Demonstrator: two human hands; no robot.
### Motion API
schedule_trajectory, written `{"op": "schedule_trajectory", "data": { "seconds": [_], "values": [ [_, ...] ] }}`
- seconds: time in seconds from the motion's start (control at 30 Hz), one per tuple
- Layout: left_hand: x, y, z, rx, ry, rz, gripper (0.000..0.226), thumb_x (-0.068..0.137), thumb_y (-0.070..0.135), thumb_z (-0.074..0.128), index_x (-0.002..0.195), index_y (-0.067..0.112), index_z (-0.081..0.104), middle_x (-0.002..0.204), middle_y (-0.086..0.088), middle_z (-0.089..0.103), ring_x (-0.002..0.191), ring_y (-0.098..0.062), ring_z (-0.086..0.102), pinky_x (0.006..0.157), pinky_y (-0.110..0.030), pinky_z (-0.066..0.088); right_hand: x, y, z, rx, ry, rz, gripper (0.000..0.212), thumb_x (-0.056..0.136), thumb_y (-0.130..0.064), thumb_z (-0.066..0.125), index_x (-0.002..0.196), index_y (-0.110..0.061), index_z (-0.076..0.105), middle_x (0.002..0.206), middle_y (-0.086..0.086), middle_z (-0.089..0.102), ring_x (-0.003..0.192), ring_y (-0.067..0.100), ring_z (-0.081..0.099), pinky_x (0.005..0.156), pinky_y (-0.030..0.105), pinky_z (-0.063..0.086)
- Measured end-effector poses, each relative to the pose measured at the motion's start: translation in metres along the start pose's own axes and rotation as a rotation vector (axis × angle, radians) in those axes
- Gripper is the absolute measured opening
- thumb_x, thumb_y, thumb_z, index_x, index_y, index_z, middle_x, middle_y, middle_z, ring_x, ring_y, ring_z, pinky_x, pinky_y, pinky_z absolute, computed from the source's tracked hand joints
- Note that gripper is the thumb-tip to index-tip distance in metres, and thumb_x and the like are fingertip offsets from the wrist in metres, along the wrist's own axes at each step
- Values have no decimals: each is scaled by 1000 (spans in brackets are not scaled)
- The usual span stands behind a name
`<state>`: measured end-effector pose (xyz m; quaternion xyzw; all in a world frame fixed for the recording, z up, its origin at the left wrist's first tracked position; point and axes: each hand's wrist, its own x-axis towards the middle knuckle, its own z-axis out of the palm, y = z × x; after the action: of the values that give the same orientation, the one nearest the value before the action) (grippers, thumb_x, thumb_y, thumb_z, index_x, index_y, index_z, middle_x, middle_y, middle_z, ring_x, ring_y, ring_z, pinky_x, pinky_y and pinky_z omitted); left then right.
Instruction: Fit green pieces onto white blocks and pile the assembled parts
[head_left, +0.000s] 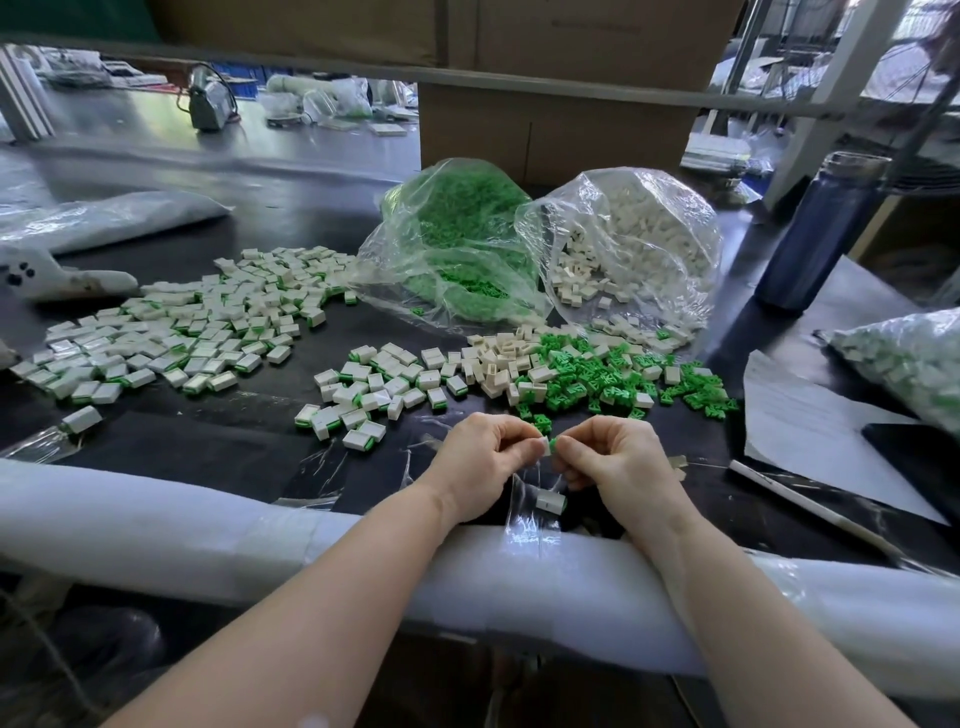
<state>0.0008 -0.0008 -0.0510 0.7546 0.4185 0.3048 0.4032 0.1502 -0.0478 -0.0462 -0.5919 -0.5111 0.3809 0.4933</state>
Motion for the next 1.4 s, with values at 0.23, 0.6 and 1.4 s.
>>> {"op": "schedule_trajectory", "data": {
  "seconds": [0.23,0.6,1.4],
  "values": [
    [-3,3,1,57,-31,38,17,88,18,62,100,9,70,85,0,66,79,-9,59,80,-24,49,-1,1,-1,-49,-35,0,17,83,-5,67,68,-12,66,57,4,67,53,14,60,53,22,52],
    [-5,10,2,-91,0,6,13,87,13,61,97,14,70,86,-14,69,76,-27,62,78,-38,52,-2,-1,-2,124,-20,-103,15,76,-3,73,65,-12,66,54,2,65,46,9,57,45,18,46],
    [-3,9,4,-112,-88,73,18,87,3,57,90,21,60,114,0,37,93,-10,49,81,-10,43,1,-1,1,95,-195,-38,18,89,-12,58,80,-12,73,68,9,63,61,11,55,57,18,47]
  ]
}}
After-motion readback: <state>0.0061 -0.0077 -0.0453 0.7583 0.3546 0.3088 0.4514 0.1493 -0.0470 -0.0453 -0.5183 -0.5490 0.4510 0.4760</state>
